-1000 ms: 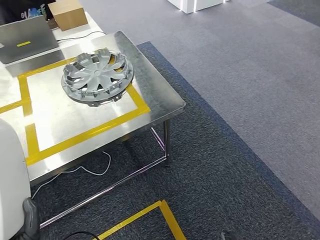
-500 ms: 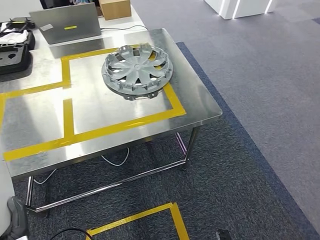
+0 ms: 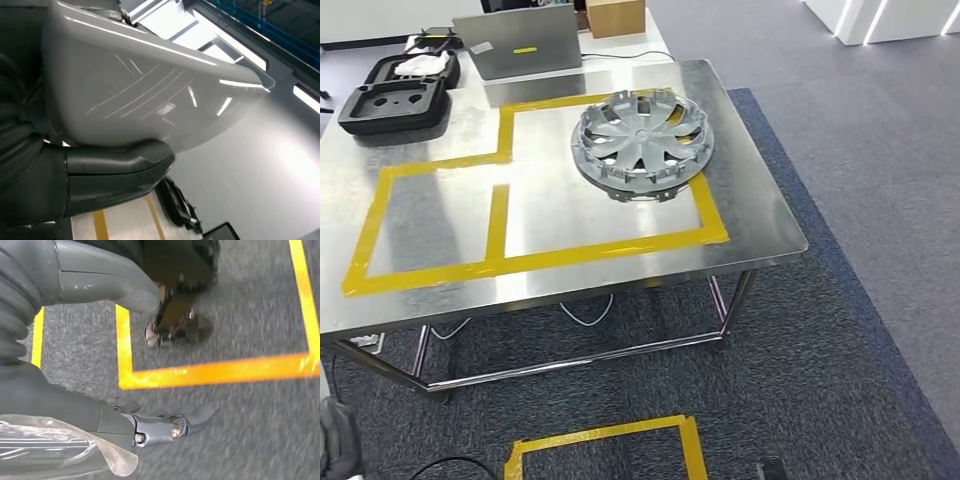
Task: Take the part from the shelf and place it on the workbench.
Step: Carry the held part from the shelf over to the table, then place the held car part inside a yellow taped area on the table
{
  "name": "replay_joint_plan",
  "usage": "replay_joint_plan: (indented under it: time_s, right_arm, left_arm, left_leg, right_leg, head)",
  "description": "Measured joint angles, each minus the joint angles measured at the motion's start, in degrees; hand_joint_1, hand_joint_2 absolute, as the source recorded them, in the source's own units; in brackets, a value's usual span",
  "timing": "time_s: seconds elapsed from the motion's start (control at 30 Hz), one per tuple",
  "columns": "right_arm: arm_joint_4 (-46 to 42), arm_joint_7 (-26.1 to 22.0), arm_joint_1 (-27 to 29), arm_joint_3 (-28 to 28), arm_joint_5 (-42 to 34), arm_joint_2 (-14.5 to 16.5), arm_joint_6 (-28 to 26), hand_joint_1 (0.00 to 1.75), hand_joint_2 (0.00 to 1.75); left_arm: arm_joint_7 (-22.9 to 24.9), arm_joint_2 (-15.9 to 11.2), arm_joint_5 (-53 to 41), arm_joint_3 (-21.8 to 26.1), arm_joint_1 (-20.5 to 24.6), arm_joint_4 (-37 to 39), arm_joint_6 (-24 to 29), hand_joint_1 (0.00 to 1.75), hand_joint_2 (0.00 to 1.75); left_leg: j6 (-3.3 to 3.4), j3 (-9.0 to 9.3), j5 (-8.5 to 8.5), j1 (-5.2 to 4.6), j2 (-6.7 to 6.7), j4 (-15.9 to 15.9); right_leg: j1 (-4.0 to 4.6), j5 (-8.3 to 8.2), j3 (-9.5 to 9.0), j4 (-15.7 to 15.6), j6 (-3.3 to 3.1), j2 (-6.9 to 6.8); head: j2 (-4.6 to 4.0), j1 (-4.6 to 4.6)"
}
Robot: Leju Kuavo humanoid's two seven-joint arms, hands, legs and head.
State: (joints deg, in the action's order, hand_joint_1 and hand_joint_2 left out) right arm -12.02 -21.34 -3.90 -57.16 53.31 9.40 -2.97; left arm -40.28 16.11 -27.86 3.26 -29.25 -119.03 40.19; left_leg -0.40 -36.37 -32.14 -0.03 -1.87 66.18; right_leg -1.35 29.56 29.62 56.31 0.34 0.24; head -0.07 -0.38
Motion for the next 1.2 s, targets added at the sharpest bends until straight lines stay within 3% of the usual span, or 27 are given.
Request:
replay_joint_plan:
  time_s: [0.07,0.1,0.17,0.23,0.3,0.37,0.4,0.47,0.5,0.57,0.6,0.63,0.7,0.77,0.8,0.87,0.93,0.97,1.03,1.1,1.13,1.2]
  right_arm:
    - [0.00,0.05,0.13,-0.14,0.00,0.00,0.01,0.00,1.75]
    - [0.00,0.07,0.14,-0.18,0.00,0.00,0.01,0.00,1.75]
    - [0.00,0.09,0.03,-0.25,0.01,0.02,0.02,0.00,1.75]
    - [0.00,0.09,-0.03,-0.28,0.02,0.04,0.02,0.00,1.75]
    - [0.00,0.08,-0.11,-0.31,0.01,0.04,0.01,0.00,1.75]
    - [0.00,0.09,-0.35,-0.33,0.00,0.05,0.00,0.00,1.75]
    - [0.00,0.09,-0.48,-0.34,0.00,0.05,0.01,0.00,1.75]
    - [0.00,0.11,-0.61,-0.36,-0.01,0.05,0.02,0.00,1.75]
    - [0.00,0.14,-0.58,-0.39,-0.02,0.04,0.04,0.00,1.75]
    - [0.01,0.20,-0.37,-0.49,-0.12,0.05,0.19,0.00,1.75]
    - [0.01,0.20,-0.24,-0.53,-0.20,0.06,0.29,0.00,1.75]
    - [0.02,0.20,-0.16,-0.56,-0.27,0.06,0.39,0.00,1.75]
    - [0.02,0.20,-0.12,-0.59,-0.37,0.05,0.58,0.00,1.75]
    - [0.02,0.20,-0.18,-0.61,-0.38,0.05,0.73,0.00,1.75]
    - [0.02,0.20,-0.21,-0.61,-0.38,0.05,0.78,0.00,1.75]
    - [0.02,0.19,-0.21,-0.61,-0.37,0.08,0.81,0.00,1.75]
    - [0.01,0.17,-0.17,-0.62,-0.38,0.13,0.80,0.00,1.75]
    - [0.01,0.16,-0.18,-0.63,-0.39,0.16,0.79,0.00,1.75]
    - [0.00,0.16,-0.11,-0.64,-0.39,0.17,0.79,0.00,1.75]
    - [0.00,0.17,-0.01,-0.66,-0.39,0.17,0.80,0.00,1.75]
    - [0.00,0.18,-0.01,-0.66,-0.39,0.17,0.80,0.00,1.75]
    - [0.00,0.18,-0.05,-0.66,-0.39,0.17,0.80,0.00,1.75]
  left_arm:
    - [0.00,0.07,0.02,0.28,0.04,-0.03,-0.02,1.75,1.75]
    - [0.00,0.09,0.02,0.39,0.00,-0.03,-0.02,1.75,1.75]
    - [0.00,0.11,0.03,0.54,-0.08,-0.03,-0.02,1.75,1.75]
    - [0.00,0.15,0.03,0.58,-0.02,-0.05,-0.03,1.75,1.75]
    - [0.00,0.21,0.10,0.61,0.05,-0.11,-0.03,1.75,1.75]
    - [0.00,0.27,0.21,0.70,-0.09,-0.20,-0.02,1.75,1.75]
    - [0.00,0.33,0.27,0.75,-0.16,-0.24,-0.02,1.75,1.75]
    - [0.00,0.45,0.34,0.77,-0.12,-0.31,-0.01,1.75,1.75]
    - [0.00,0.49,0.39,0.74,-0.08,-0.33,-0.01,1.75,1.75]
    - [0.00,0.51,0.54,0.63,-0.06,-0.32,-0.02,1.75,1.75]
    - [0.00,0.51,0.61,0.59,-0.09,-0.32,-0.02,1.75,1.75]
    - [0.00,0.51,0.69,0.57,-0.11,-0.31,-0.02,1.75,1.75]
    - [0.00,0.50,0.79,0.55,-0.12,-0.31,-0.02,1.75,1.75]
    - [0.00,0.50,0.80,0.52,-0.11,-0.31,-0.03,1.75,1.75]
    - [0.00,0.50,0.80,0.51,-0.11,-0.31,-0.03,1.75,1.75]
    - [0.00,0.50,0.81,0.50,-0.17,-0.32,-0.03,1.75,1.75]
    - [0.00,0.47,0.81,0.52,-0.20,-0.33,-0.02,1.75,1.75]
    - [0.00,0.46,0.81,0.52,-0.14,-0.33,-0.02,1.75,1.75]
    - [0.00,0.44,0.81,0.52,-0.06,-0.33,-0.02,1.75,1.75]
    - [0.00,0.42,0.83,0.53,-0.10,-0.32,-0.02,1.75,1.75]
    - [0.00,0.41,0.83,0.53,-0.13,-0.31,-0.02,1.75,1.75]
    - [0.00,0.41,0.84,0.54,-0.14,-0.32,-0.03,1.75,1.75]
  left_leg:
    - [-0.41,-3.30,-2.41,0.28,1.11,6.64]
    - [-0.51,-3.83,-2.11,0.39,1.27,7.60]
    - [-0.42,-1.56,1.36,0.46,2.02,2.99]
    - [0.11,2.29,4.37,0.11,4.62,-4.57]
    - [0.75,3.89,4.71,-0.33,6.10,-7.87]
    - [1.39,3.84,4.64,-0.37,4.92,-8.17]
    - [1.72,3.87,4.76,-0.22,4.28,-8.35]
    - [2.32,3.98,5.03,0.18,3.07,-8.72]
    - [2.52,3.95,5.02,0.24,2.52,-8.73]
    - [2.79,3.94,4.91,0.21,1.33,-8.72]
    - [2.82,4.01,4.83,0.19,0.71,-8.70]
    - [2.79,4.15,4.75,0.18,0.09,-8.68]
    - [2.48,4.56,4.47,0.22,-0.97,-8.63]
    - [1.93,4.64,4.14,0.10,-1.75,-8.40]
    - [1.62,4.51,4.08,0.07,-2.04,-8.32]
    - [1.01,4.27,4.13,0.15,-2.60,-8.29]
    - [0.37,3.90,3.43,0.18,-1.76,-7.22]
    - [0.06,3.01,2.31,0.18,-0.90,-5.18]
    - [-0.38,-0.52,-0.92,0.31,0.72,1.99]
    - [-0.55,-3.71,-2.44,0.43,1.12,7.80]
    - [-0.51,-4.02,-1.62,0.44,1.16,7.98]
    - [-0.09,-1.57,2.61,0.36,1.49,2.26]
  right_leg:
    - [0.14,0.31,-0.29,0.02,-0.16,-1.75]
    - [0.16,0.49,-0.48,0.03,-0.16,-2.59]
    - [0.17,0.90,-1.06,0.03,0.03,-4.00]
    - [0.34,1.49,-1.48,0.05,0.55,-5.15]
    - [0.62,2.03,-1.69,-0.01,1.23,-6.21]
    - [0.68,2.32,-2.45,-0.26,1.82,-7.20]
    - [0.59,2.71,-2.60,-0.03,2.12,-6.51]
    - [0.38,5.08,-1.03,3.61,2.59,-3.32]
    - [0.32,6.98,0.92,7.45,2.70,-1.57]
    - [0.30,9.72,5.34,15.35,2.79,-0.43]
    - [0.30,9.53,6.76,17.16,2.79,-0.34]
    - [0.30,8.07,7.04,16.47,2.75,-0.32]
    - [0.23,3.09,4.79,9.45,2.56,0.23]
    - [0.14,0.31,2.08,2.75,2.23,1.67]
    - [0.15,0.08,1.42,1.35,2.01,2.24]
    - [0.23,0.29,1.03,1.10,1.41,2.09]
    - [0.12,0.21,0.70,0.82,0.69,1.43]
    - [0.03,0.25,0.46,0.67,0.34,0.99]
    - [0.12,0.54,0.11,0.61,-0.17,0.01]
    - [0.24,0.89,-0.24,0.63,-0.34,-0.95]
    - [0.28,1.09,-0.48,0.63,-0.33,-1.33]
    - [0.32,1.65,-1.18,0.61,-0.10,-1.93]
  head:
    - [0.00,-0.05]
    - [0.00,-0.05]
    - [0.00,-0.06]
    - [0.00,-0.09]
    - [0.00,-0.05]
    - [0.00,-0.04]
    - [-0.01,0.02]
    - [-0.01,0.35]
    - [-0.01,0.55]
    - [0.00,0.68]
    - [0.00,0.69]
    - [0.00,0.68]
    - [0.00,0.71]
    - [0.00,0.68]
    - [0.00,0.67]
    - [0.00,0.65]
    - [0.00,0.46]
    - [0.00,0.31]
    - [0.00,0.04]
    - [0.00,0.07]
    - [0.00,0.06]
    - [0.00,0.05]
